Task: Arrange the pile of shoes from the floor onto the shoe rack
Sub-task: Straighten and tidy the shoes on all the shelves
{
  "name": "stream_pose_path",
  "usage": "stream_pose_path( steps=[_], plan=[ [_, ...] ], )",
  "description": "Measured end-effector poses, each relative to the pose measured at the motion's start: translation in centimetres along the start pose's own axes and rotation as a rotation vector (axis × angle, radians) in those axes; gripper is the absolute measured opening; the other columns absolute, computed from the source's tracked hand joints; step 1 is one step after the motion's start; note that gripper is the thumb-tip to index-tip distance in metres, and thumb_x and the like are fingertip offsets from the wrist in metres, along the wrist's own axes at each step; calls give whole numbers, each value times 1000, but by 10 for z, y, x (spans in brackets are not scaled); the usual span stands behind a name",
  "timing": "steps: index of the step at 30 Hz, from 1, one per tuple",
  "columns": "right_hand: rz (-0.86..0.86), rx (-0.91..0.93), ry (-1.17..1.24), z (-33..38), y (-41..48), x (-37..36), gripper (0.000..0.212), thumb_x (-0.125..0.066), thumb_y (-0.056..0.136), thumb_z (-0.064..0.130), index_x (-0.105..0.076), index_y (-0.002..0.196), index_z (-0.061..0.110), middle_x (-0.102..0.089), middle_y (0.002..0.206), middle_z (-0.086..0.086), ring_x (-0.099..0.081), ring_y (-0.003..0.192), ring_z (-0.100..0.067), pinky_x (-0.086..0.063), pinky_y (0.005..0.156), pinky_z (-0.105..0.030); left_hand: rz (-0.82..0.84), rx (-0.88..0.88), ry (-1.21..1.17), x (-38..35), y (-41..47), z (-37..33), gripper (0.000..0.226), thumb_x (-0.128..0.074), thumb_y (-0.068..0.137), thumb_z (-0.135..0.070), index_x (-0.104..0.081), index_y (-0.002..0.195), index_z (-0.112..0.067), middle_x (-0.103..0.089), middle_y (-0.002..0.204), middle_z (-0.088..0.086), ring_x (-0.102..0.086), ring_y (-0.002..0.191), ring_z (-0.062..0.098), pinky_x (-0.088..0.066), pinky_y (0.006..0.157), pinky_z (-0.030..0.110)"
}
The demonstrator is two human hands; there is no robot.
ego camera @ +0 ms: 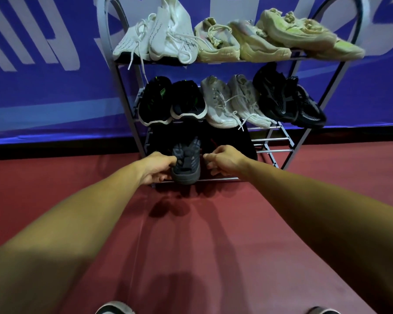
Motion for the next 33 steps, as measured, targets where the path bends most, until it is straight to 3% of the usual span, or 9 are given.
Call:
stream_pose_path(
  steps=[4,7,12,18,22,25,27,29,33],
  plan=[
    [-22,-55,94,-4,5,-5,29,-63,97,37,-59,90,9,-60,70,-5,-66,70,-24,-32,40,-20,121,10,10,0,-8,6,15,-54,89,-9,-58,75,-15,-65,72,5,-61,54,17,-31,52,26],
    [-79,-64,137,-4,6,-6,31,-64,97,36,-58,82,9,-57,63,-6,-58,45,-14,-31,36,-19,147,16,90,-2,-7,10,22,-53,88,-8,-55,69,-19,-55,61,0,-50,49,13,-33,52,25],
    [-224,-105,198,-8,12,1,33,-71,89,37,-65,93,5,-69,81,-14,-63,61,-25,-50,54,-33,139,11,241,-4,-5,12,14,-47,89,-8,-57,86,-17,-50,65,2,-42,49,13,-31,43,22],
    [-372,-163,224,-24,28,14,34,-72,69,41,-58,70,10,-61,71,-16,-62,66,-32,-59,76,-49,144,-50,342,0,-9,5,12,-54,88,-7,-61,88,-17,-55,76,6,-47,61,17,-37,53,24],
    [-401,-224,357,-24,14,18,16,-62,84,16,-54,74,6,-54,66,-14,-53,53,-26,-53,60,-37,81,-2,257,8,-5,9,13,-59,89,-25,-64,80,-19,-59,72,6,-50,55,18,-39,55,27],
    [-448,-243,447,-23,9,28,16,-50,89,4,-49,73,8,-47,60,-11,-43,46,-20,-35,45,-23,22,38,202,14,-2,12,43,-54,94,-55,-64,77,-17,-64,67,5,-57,52,17,-37,51,23],
    [-484,-247,538,-24,7,33,16,-48,87,1,-50,73,9,-50,63,-11,-45,46,-21,-39,43,-23,19,107,145,19,-4,14,52,-45,92,-69,-62,84,-20,-70,75,2,-66,66,16,-31,50,21],
    [-524,-237,654,-24,5,37,15,-50,85,-1,-51,75,10,-58,72,-12,-56,56,-26,-57,58,-38,50,161,13,19,-4,17,62,-42,87,-79,-61,99,-21,-74,94,5,-70,89,20,-34,53,22],
    [-571,-195,760,-25,4,38,10,-53,85,2,-56,89,10,-66,89,-14,-67,75,-33,-60,79,-53,77,130,-212,9,-5,11,74,-60,77,-77,-53,122,-18,-70,112,10,-68,98,18,-41,60,25]
  ],
)
Point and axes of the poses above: each hand's wrist, its own y-axis towards the middle knuckle, its own x-axis out of the back of the hand, z = x × y, the point moved 4 cm from there along y, towards the middle knuckle
